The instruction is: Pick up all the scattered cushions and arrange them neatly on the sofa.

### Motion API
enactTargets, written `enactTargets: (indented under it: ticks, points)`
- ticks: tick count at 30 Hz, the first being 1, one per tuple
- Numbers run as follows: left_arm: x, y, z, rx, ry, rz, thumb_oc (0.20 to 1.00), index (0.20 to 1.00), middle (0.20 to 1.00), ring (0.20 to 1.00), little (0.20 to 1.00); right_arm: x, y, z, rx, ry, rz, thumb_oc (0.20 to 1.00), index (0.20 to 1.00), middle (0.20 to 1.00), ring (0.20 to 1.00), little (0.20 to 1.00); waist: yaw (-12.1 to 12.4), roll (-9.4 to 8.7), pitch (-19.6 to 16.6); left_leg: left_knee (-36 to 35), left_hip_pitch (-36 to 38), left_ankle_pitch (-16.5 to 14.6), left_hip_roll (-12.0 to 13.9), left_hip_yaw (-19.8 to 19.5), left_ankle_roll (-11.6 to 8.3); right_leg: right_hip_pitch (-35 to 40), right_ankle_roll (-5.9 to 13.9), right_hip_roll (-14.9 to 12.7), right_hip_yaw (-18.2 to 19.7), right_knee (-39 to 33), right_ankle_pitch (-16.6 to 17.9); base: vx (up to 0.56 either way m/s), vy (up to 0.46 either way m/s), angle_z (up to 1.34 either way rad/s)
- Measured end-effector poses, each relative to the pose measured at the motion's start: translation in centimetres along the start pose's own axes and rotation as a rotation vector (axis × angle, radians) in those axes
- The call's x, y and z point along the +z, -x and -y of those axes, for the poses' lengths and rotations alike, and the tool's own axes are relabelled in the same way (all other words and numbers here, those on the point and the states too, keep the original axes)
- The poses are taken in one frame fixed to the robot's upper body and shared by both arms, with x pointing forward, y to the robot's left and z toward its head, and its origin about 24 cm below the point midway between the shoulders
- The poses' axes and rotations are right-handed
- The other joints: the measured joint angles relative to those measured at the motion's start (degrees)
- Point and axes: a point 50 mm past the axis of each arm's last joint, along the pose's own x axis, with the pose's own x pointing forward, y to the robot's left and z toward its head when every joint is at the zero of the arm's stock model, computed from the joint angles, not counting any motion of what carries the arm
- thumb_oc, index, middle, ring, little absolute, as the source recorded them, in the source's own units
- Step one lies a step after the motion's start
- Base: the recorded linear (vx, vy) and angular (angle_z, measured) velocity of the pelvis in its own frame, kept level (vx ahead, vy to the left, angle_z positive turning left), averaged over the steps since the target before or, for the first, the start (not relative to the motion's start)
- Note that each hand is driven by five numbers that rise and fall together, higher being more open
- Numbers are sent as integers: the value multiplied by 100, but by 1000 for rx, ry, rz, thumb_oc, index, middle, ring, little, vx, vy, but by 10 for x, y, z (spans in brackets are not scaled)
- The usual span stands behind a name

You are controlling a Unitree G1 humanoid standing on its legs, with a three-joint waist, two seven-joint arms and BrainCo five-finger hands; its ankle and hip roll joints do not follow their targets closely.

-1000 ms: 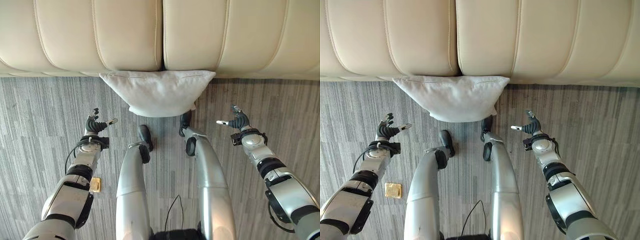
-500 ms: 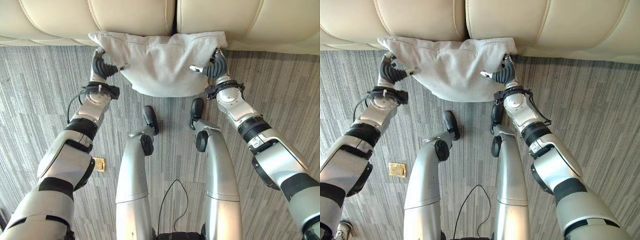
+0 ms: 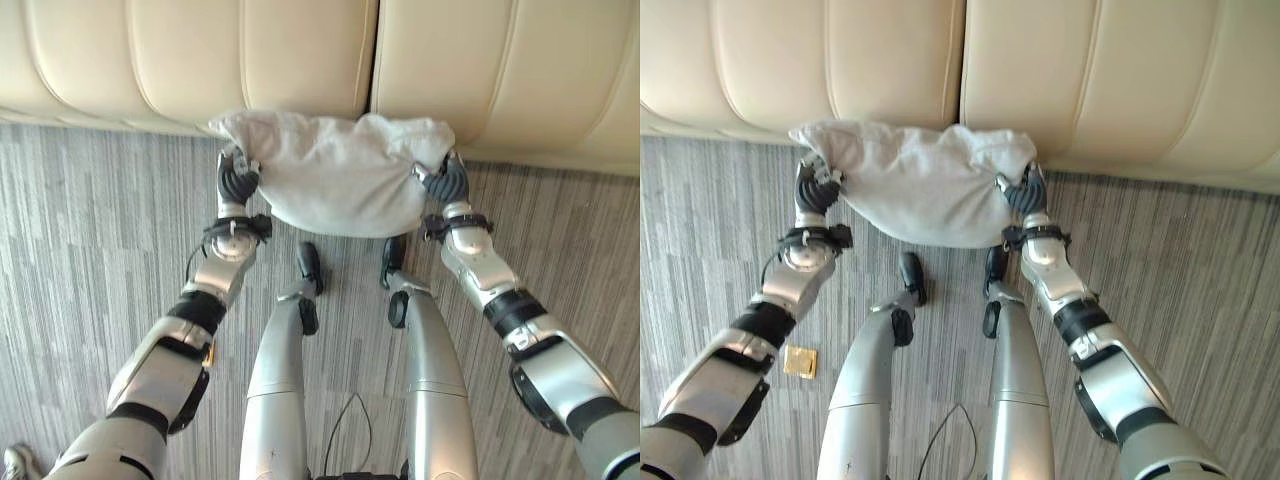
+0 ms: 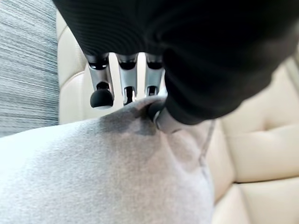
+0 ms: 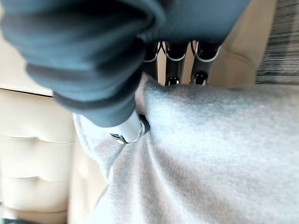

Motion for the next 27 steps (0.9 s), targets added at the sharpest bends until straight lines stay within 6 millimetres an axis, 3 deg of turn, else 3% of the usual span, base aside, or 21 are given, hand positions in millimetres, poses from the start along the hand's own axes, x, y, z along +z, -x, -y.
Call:
enactTargets:
  ticks: [2, 5, 6, 7, 11, 14, 16, 19, 20, 22, 23, 25, 27]
  points:
    - [-11, 17, -1, 1, 9, -27, 200, 200, 200, 200, 200, -13, 17, 0, 1, -30, -35, 200, 200, 200, 200, 200, -74, -19, 2, -285, 601, 11, -22, 0, -11, 604, -7, 15, -42, -276, 25, -15, -44, -3]
    - [-32, 57, -5, -12, 44, -84, 200, 200, 200, 200, 200, -32, 62, -2, 37, -66, -82, 200, 200, 200, 200, 200, -131, -103, -45, -1042, 2011, 97, -61, 135, -47, 1891, 68, 85, -44, -904, 92, 91, -61, -18]
    - [-32, 57, -5, -12, 44, -84, 200, 200, 200, 200, 200, -32, 62, -2, 37, -66, -82, 200, 200, 200, 200, 200, -131, -103, -45, -1042, 2011, 97, -61, 135, -47, 1891, 68, 85, -44, -904, 92, 152, -69, -13]
    - [-40, 69, -7, -20, 41, -119, 200, 200, 200, 200, 200, -41, 76, -2, 51, -71, -122, 200, 200, 200, 200, 200, -213, -155, -358, -1284, 2406, 72, -77, 135, -84, 2254, 191, 106, -53, -1079, -28, 151, -66, -3]
    - [-42, 94, -7, -70, 77, -139, 200, 200, 200, 200, 200, -43, 104, 11, 46, -55, -135, 200, 200, 200, 200, 200, -283, -181, -406, -1955, 3633, 187, -70, 157, -167, 3415, 144, 213, -113, -1600, 46, 168, -88, -6]
    - [-45, 118, -13, -120, 82, -170, 200, 200, 200, 200, 200, -38, 130, 22, 92, -8, -137, 200, 200, 200, 200, 200, -426, -169, -768, -2566, 4590, 287, 7, 161, -268, 4377, 149, 389, -214, -2168, 72, 226, -138, -4]
    - [-45, 126, -15, -138, 85, -182, 200, 200, 200, 200, 200, -37, 137, 24, 105, 2, -137, 200, 200, 200, 200, 200, -486, -133, -1122, -2732, 4794, 305, 56, 173, -301, 4597, 157, 468, -241, -2352, 64, 183, -182, -5]
    - [-45, 129, -11, -163, 90, -184, 200, 200, 200, 200, 200, -40, 143, 30, 101, 26, -156, 200, 200, 200, 200, 200, -540, -137, -1349, -2672, 5102, 347, 128, 133, -386, 5077, 184, 560, -310, -2523, -65, 142, -233, 12]
    - [-45, 129, -10, -171, 90, -185, 200, 200, 200, 200, 200, -40, 144, 31, 98, 35, -158, 200, 200, 200, 200, 200, -550, -154, -1372, -2526, 5080, 355, 152, 127, -412, 5139, 162, 563, -366, -2522, -94, 184, -263, 25]
    - [-47, 130, -10, -174, 81, -196, 200, 200, 200, 200, 200, -41, 145, 31, 99, 35, -164, 200, 200, 200, 200, 200, -480, -234, -1415, -1899, 4967, 427, 193, 125, -521, 5229, -84, 538, -327, -2410, -293, 184, -153, -2]
    - [-48, 132, -7, -179, 93, -202, 200, 200, 200, 200, 200, -41, 145, 33, 101, 42, -167, 200, 200, 200, 200, 200, -394, -243, -1448, -1259, 4673, 473, 269, 124, -604, 5305, -140, 536, -233, -2370, -335, 210, -54, -11]
    - [-49, 133, -5, -193, 97, -208, 200, 200, 200, 200, 200, -42, 147, 37, 95, 55, -177, 200, 200, 200, 200, 200, -406, -282, -1453, -1392, 4433, 297, 286, 310, -632, 5303, -194, 515, -134, -2450, -341, 253, -4, 5]
    - [-57, 141, -6, -202, 88, -254, 200, 200, 200, 200, 200, -43, 150, 38, 92, 57, -188, 200, 200, 200, 200, 200, -295, -360, -1453, -2394, 4122, 381, 315, 460, -691, 5342, -228, 580, -37, -2678, -238, 296, 50, -11]
